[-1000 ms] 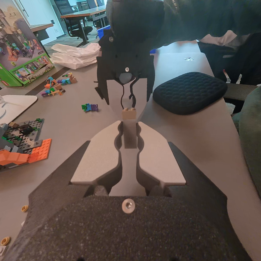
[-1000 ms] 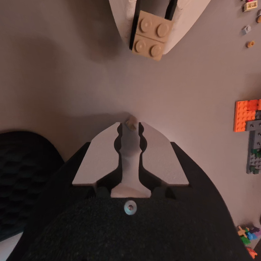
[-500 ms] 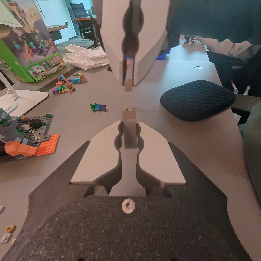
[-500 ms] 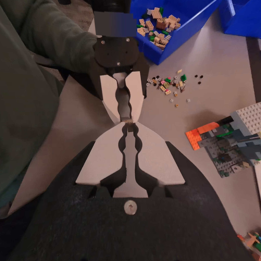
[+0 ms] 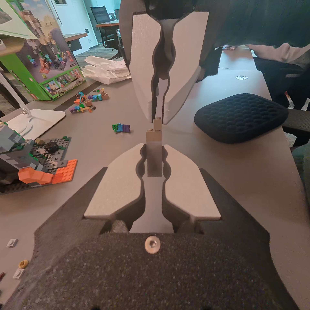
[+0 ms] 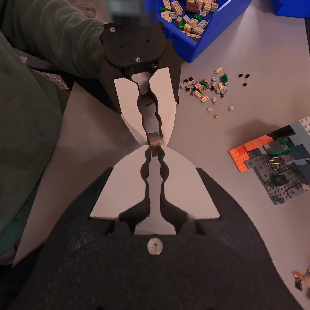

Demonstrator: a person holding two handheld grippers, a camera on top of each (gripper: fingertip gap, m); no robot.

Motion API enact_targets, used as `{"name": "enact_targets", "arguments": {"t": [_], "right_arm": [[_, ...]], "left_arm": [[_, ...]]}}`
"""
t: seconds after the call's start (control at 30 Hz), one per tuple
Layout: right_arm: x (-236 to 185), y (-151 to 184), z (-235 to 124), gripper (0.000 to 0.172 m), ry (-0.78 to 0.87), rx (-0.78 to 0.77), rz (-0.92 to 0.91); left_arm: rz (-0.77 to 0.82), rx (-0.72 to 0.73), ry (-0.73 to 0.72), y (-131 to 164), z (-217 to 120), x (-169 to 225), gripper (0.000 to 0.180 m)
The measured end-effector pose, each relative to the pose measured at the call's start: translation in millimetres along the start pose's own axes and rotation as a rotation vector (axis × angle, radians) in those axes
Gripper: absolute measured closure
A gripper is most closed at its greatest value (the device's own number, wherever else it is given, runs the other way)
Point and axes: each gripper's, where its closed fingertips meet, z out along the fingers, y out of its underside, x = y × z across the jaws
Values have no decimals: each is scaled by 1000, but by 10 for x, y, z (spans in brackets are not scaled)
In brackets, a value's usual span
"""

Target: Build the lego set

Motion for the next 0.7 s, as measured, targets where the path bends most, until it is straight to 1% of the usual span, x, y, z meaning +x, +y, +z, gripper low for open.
{"name": "enact_targets", "arguments": {"t": [0.4,0.5,0.7], "right_arm": [[-58,-72,-45,164,-26,122,81],[-77,-73,-56,164,-20,119,58],[-120,-99,-81,164,-23,147,5]], "left_arm": [[26,41,5,-101,-56,39,164],[28,41,13,-111,-56,57,164],[-17,69,67,-148,-73,107,164]]}}
